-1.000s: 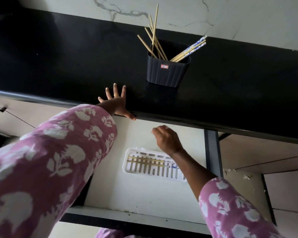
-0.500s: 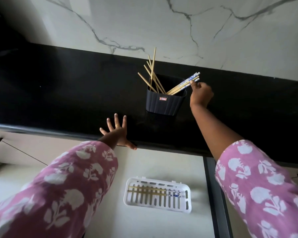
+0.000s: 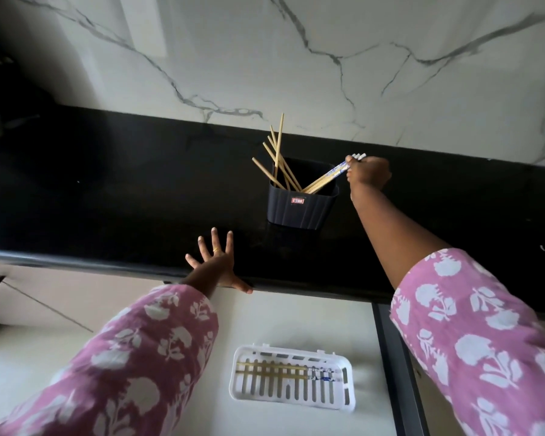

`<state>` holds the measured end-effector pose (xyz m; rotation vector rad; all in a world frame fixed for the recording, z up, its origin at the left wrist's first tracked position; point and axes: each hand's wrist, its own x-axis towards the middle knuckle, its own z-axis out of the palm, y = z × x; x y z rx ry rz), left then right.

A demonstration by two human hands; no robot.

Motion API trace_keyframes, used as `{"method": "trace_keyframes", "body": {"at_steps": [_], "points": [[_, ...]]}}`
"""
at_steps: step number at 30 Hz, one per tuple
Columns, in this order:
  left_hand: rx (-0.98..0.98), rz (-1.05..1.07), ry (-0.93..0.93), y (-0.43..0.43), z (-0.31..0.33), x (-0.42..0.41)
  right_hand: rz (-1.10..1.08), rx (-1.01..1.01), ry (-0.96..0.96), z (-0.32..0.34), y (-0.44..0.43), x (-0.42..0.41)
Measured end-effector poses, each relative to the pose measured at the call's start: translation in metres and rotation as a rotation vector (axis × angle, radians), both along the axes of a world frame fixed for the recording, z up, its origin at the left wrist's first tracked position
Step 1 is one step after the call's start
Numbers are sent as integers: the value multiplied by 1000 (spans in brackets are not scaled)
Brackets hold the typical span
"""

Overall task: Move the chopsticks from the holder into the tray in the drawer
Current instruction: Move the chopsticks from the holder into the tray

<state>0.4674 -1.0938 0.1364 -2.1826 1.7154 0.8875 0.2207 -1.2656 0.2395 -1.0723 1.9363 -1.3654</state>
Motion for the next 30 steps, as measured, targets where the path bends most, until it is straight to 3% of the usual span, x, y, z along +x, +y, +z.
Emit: {"method": "trace_keyframes", "body": {"at_steps": [7, 11, 17, 22, 27, 30], "points": [[-161, 112, 79, 9, -3, -2, 2, -151, 41, 56, 26, -8], [-336, 228, 255, 0, 18, -30, -60, -227, -50, 100, 63, -12], [-589, 410, 895, -10, 100, -81, -80, -328, -587, 130, 116, -15], [-689, 562, 1306, -14, 159, -109, -128, -195, -1027, 117, 151, -15], [-837, 712, 1658, -12, 189, -121, -165, -73, -1349, 82, 178, -8], [-890, 700, 1701, -6, 196, -124, -165, 11, -1470, 69, 191, -4]]}}
